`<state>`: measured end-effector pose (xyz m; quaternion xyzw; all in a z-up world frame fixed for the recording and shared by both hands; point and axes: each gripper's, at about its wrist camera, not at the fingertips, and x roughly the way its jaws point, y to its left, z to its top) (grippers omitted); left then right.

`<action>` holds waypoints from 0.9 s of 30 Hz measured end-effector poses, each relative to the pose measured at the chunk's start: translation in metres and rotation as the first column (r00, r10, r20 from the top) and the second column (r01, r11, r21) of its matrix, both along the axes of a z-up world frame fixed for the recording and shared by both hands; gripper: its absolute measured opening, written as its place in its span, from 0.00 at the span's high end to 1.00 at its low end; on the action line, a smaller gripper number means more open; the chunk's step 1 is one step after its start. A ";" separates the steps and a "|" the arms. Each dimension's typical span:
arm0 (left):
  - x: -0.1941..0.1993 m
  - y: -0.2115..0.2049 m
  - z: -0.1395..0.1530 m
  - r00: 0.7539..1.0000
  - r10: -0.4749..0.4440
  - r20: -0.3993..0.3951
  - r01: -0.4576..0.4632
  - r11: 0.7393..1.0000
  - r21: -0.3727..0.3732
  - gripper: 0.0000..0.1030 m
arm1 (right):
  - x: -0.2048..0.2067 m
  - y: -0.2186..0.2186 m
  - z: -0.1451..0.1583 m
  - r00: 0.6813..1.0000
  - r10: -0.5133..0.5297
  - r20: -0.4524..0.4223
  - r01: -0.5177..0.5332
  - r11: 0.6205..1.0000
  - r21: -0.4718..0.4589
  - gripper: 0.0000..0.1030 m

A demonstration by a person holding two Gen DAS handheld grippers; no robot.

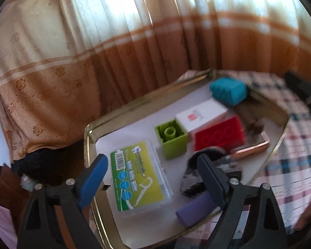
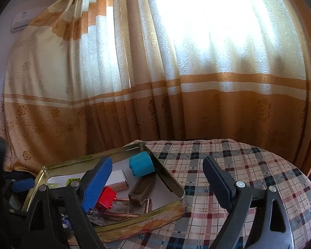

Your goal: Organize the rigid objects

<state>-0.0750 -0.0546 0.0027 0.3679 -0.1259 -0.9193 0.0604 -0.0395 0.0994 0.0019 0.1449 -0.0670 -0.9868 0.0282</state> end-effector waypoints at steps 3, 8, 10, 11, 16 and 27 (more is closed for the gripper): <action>-0.010 -0.005 -0.002 0.999 0.027 0.028 -0.027 1.000 -0.002 0.03 | 0.001 -0.001 0.000 1.000 -0.001 -0.001 0.001 1.000 0.006 0.12; -0.023 -0.016 0.000 0.994 0.105 0.032 -0.105 0.994 -0.008 0.01 | 0.003 -0.004 0.001 1.000 0.003 -0.005 -0.003 1.000 0.021 0.12; -0.022 -0.021 0.006 0.993 0.116 0.011 -0.116 0.993 0.032 0.01 | 0.003 -0.006 0.001 1.000 0.009 -0.006 -0.008 1.000 0.027 0.12; -0.022 -0.022 0.007 0.993 0.120 0.003 -0.120 0.992 0.049 0.01 | 0.003 -0.007 0.001 1.000 0.012 -0.003 -0.012 0.999 0.031 0.12; -0.011 -0.027 0.010 0.991 0.122 -0.046 -0.115 0.984 0.133 0.01 | 0.004 -0.016 0.000 0.999 0.031 -0.007 -0.031 0.998 0.062 0.12; 0.021 -0.022 0.005 0.966 0.150 -0.212 -0.098 0.966 0.240 0.01 | 0.001 -0.021 -0.003 1.000 0.028 -0.008 -0.028 0.995 0.094 0.07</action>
